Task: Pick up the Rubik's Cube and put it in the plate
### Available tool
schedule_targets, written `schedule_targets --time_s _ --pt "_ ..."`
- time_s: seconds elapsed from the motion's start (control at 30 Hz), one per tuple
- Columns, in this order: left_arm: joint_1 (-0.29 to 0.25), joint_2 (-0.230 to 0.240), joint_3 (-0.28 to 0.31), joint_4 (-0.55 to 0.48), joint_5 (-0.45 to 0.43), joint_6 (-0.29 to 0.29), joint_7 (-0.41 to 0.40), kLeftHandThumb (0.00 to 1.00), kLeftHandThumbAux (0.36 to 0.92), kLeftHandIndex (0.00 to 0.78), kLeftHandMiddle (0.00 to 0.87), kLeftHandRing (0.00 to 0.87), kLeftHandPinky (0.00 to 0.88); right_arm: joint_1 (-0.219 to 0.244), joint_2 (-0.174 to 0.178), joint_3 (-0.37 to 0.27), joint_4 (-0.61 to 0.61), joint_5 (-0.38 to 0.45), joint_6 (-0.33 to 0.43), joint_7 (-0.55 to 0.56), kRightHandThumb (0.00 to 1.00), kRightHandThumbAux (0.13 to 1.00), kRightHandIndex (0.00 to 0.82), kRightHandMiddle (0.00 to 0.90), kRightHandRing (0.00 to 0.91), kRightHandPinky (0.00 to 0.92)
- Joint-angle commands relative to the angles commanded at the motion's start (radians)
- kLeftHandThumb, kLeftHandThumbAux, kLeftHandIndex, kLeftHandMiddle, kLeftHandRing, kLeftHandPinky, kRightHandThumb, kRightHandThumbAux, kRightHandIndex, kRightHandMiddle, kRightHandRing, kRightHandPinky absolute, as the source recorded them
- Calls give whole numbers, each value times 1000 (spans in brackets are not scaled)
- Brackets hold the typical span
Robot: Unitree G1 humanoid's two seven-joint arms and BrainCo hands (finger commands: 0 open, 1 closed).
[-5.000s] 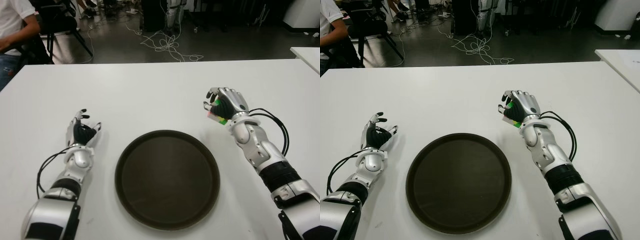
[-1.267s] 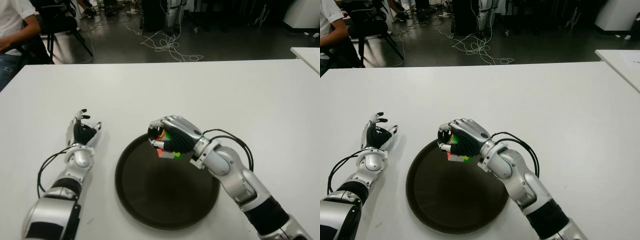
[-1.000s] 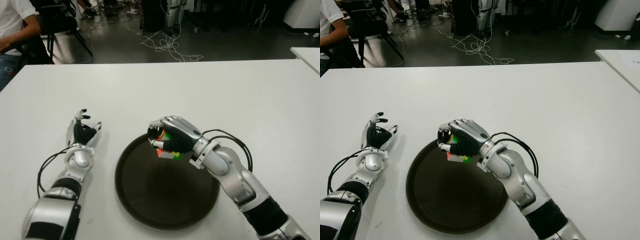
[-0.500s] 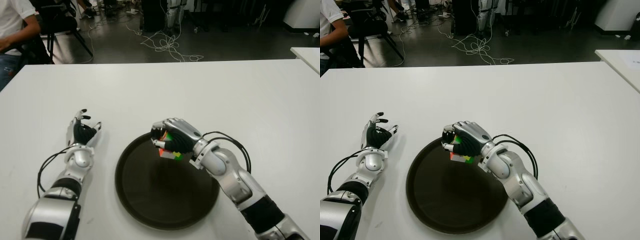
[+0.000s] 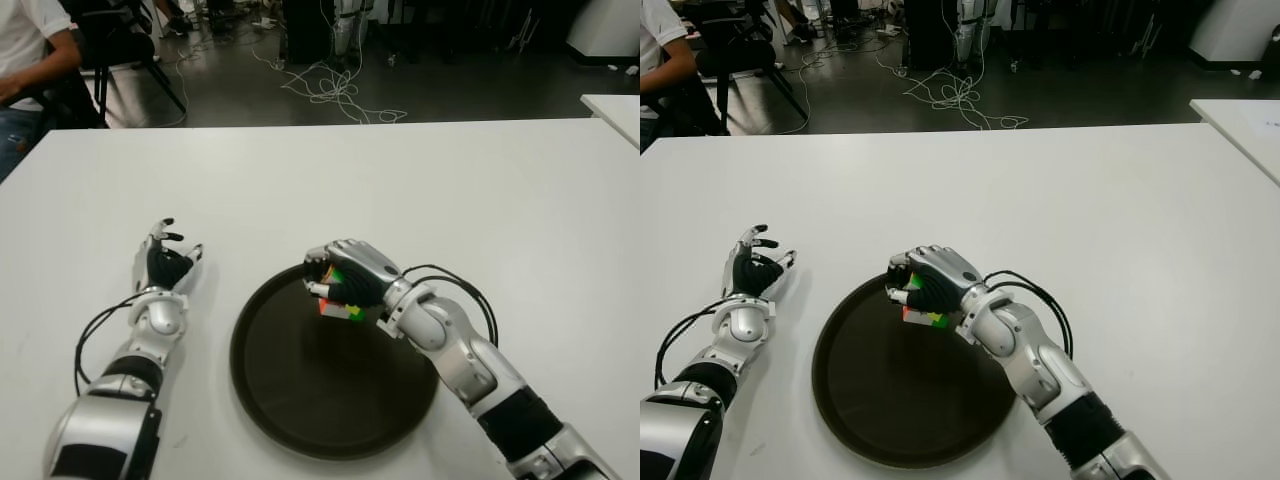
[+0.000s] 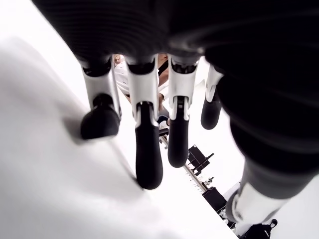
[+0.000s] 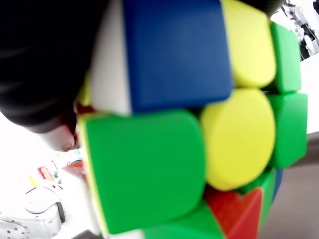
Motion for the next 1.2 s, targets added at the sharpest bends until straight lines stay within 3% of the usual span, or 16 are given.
schedule_targets --time_s 0.13,0.5,0.67,0.87,1.2 --pt "-1 -1 2 0 -2 2 -3 252 734 163 315 370 383 -3 1 7 22 -16 -9 -27 700 722 435 782 786 774" --pt "0 0 -1 -1 3 1 1 304 739 174 291 333 356 -9 -5 21 47 -30 -19 -43 701 722 435 780 783 767" --pt "-1 1 -4 -1 6 4 2 283 741 174 286 315 335 -10 -6 25 54 -27 -26 -40 701 722 435 781 782 765" --pt "-1 0 -7 -2 9 4 8 240 735 169 294 328 338 -10 -10 28 60 -28 -37 -42 700 722 436 790 790 777" --pt "-1 -3 -10 -5 8 2 20 288 735 180 386 437 441 -3 -17 37 48 -37 -34 -32 701 722 435 780 784 768"
